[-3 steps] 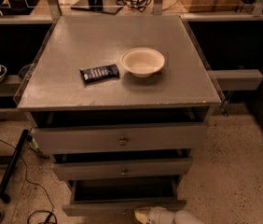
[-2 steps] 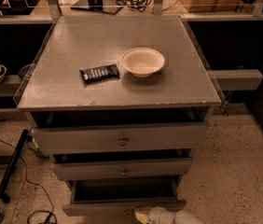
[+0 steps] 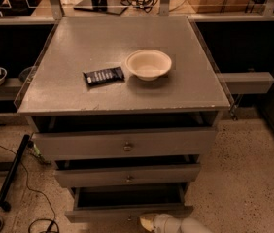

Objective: Close bottom drawer

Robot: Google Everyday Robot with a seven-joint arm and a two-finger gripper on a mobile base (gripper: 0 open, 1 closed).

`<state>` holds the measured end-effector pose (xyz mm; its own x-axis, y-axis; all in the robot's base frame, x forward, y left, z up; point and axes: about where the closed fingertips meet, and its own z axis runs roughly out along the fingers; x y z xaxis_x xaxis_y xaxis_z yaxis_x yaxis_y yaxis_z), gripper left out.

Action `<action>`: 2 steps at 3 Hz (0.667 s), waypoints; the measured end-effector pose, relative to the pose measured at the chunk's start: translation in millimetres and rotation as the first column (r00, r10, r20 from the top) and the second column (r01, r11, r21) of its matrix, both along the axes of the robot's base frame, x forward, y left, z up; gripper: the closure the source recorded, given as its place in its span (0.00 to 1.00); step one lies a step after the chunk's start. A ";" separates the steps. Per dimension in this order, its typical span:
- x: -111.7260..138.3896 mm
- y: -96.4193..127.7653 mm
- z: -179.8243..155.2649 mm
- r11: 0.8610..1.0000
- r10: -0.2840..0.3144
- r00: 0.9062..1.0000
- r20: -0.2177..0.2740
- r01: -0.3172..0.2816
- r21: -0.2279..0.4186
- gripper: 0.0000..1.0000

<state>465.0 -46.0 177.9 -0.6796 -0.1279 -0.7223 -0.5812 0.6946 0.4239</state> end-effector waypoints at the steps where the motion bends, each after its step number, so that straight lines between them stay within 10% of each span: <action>1: 7.2 4.6 4.0 1.000 -0.004 1.000 0.018 0.004 0.006 1.00; 2: 7.3 4.6 3.9 1.000 -0.004 1.000 0.018 0.004 0.007 1.00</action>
Offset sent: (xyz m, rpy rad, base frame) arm 0.1202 0.0413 0.0487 0.0617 -0.1847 -0.0302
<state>472.2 -41.4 181.8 -0.6672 -0.1204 -0.7351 -0.5859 0.6942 0.4180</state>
